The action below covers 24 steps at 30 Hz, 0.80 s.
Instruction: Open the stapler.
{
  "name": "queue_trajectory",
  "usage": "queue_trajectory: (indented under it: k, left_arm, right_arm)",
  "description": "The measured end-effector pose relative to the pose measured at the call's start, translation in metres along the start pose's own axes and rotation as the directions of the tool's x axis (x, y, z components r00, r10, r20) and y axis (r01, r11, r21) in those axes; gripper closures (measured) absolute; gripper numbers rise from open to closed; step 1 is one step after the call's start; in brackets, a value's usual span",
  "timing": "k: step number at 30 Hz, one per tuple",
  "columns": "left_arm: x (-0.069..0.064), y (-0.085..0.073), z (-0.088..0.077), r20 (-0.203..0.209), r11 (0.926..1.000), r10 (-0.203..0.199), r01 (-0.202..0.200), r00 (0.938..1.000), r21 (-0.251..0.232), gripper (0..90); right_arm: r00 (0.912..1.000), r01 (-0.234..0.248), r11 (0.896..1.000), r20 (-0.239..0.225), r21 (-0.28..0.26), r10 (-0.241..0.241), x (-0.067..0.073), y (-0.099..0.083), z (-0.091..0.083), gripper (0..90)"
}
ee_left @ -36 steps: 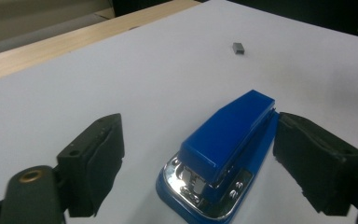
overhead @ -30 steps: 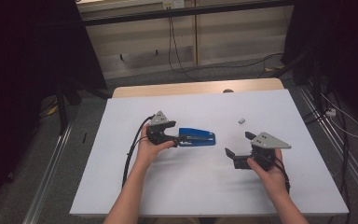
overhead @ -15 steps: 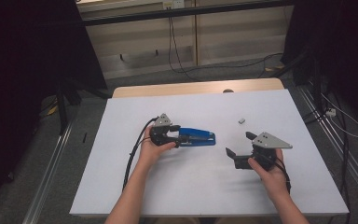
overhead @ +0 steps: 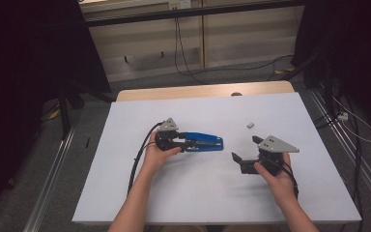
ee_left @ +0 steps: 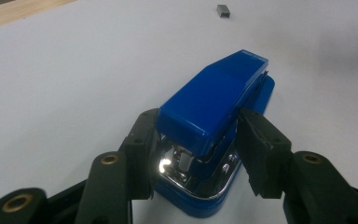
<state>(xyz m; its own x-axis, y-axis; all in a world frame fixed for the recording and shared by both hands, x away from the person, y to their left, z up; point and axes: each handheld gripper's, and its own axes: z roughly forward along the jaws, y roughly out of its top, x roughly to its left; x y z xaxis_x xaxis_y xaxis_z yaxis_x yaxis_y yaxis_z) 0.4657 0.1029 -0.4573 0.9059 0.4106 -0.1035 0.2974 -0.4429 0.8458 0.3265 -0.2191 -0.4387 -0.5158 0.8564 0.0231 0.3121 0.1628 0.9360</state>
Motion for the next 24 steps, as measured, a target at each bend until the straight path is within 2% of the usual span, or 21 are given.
queue_trajectory:
  k: [8, 9, 10, 14, 16, 19, 24]
  left_arm:
    - [0.000, 0.003, -0.004, -0.002, 0.9999, 0.011, -0.011, 0.9999, -0.005, 54.0]
    - [0.000, 0.004, -0.005, 0.001, 0.9999, 0.002, -0.002, 1.0000, -0.016, 54.4]
    - [0.000, 0.006, -0.007, 0.012, 0.9988, -0.026, 0.027, 0.9996, -0.041, 54.7]
    - [-0.003, 0.014, -0.012, 0.011, 0.9977, -0.031, 0.032, 0.9994, -0.061, 56.6]
    - [-0.006, 0.019, -0.015, 0.015, 0.9954, -0.047, 0.048, 0.9988, -0.082, 57.8]
    - [-0.007, 0.023, -0.016, 0.008, 0.9953, -0.037, 0.037, 0.9993, -0.089, 58.5]
    - [-0.008, 0.025, -0.016, 0.011, 0.9940, -0.045, 0.046, 0.9989, -0.099, 58.9]
  right_arm:
    - [1.0000, -0.003, 1.000, -0.005, 0.011, 0.004, 0.002, 0.003, 0.008, 4.5]
    - [1.0000, -0.001, 1.000, -0.007, 0.011, 0.001, 0.002, 0.003, 0.009, 4.5]
    - [1.0000, -0.002, 1.000, -0.009, 0.014, 0.002, 0.003, 0.003, 0.010, 4.5]
    - [0.9999, -0.003, 1.000, -0.013, 0.021, 0.004, 0.005, 0.004, 0.016, 4.6]
    - [0.9999, -0.001, 1.000, -0.016, 0.024, 0.002, 0.007, 0.004, 0.019, 4.6]
    - [0.9998, 0.003, 0.999, -0.021, 0.034, -0.002, 0.010, 0.004, 0.023, 4.9]
    - [0.9994, -0.005, 0.999, -0.033, 0.040, 0.006, 0.017, 0.006, 0.032, 5.7]
